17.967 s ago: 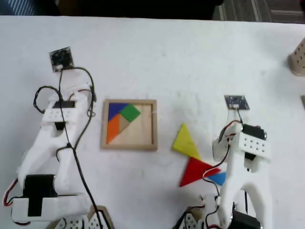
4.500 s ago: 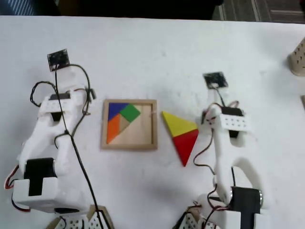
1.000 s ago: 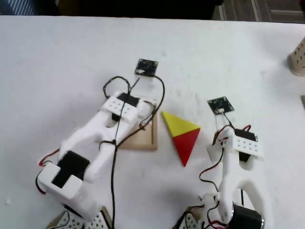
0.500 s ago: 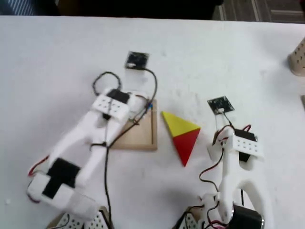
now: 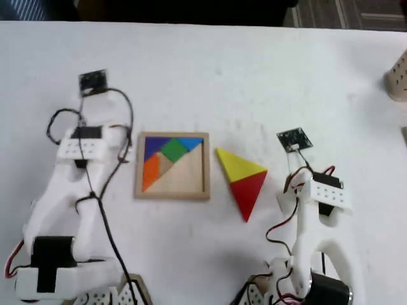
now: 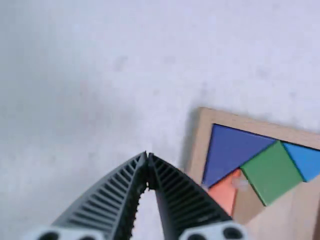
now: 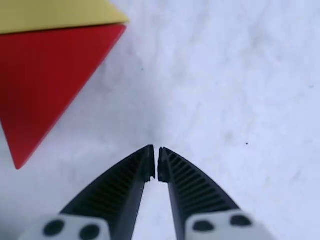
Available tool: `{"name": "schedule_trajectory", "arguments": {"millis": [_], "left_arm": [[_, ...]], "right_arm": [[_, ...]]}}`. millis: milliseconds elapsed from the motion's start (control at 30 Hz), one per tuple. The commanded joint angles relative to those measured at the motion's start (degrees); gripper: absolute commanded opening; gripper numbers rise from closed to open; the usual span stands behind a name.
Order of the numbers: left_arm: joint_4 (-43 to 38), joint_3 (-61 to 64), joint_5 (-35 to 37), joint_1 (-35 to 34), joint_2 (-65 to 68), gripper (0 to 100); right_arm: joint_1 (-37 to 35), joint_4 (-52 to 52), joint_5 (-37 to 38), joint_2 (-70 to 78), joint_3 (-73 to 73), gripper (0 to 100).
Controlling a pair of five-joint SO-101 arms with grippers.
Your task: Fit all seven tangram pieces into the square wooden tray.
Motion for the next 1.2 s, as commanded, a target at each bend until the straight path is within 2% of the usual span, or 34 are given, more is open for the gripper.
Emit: {"name": "schedule_trajectory", "arguments": {"millis": [0, 167, 367, 533, 867, 1000, 1067, 1167], "left_arm": [[-5.1, 0.88, -3.69, -4.62, 0.75, 2], [-5.71, 0.79, -5.8, -4.97, 1.19, 2], [-5.71, 0.79, -5.89, -4.97, 1.27, 2], [-5.71, 0.18, -5.89, -6.29, 1.45, 2], [-5.71, -0.09, -5.98, -7.25, 1.54, 2], [-5.71, -0.09, -5.98, -7.25, 1.63, 2], [-5.71, -0.09, -5.98, -7.25, 1.63, 2], [-5.71, -0.09, -5.98, -7.25, 1.63, 2]], "right_arm": [[-1.71, -0.84, 0.62, -1.54, -0.26, 1.9], [-7.52, 0.92, 0.26, -2.15, -3.25, 1.8], [-20.18, 12.79, 0.26, -1.63, -11.08, 2.1], [-29.23, 8.75, -0.79, -1.54, -12.4, 2.1], [-29.67, -10.68, -1.32, -1.36, -3.52, 2.1], [-29.76, -16.22, -1.32, 5.05, -2.99, 1.9], [-29.76, -16.84, -1.32, 9.36, -4.75, 1.8], [-28.79, -10.51, -1.58, 12.18, -9.49, 1.8]]}}
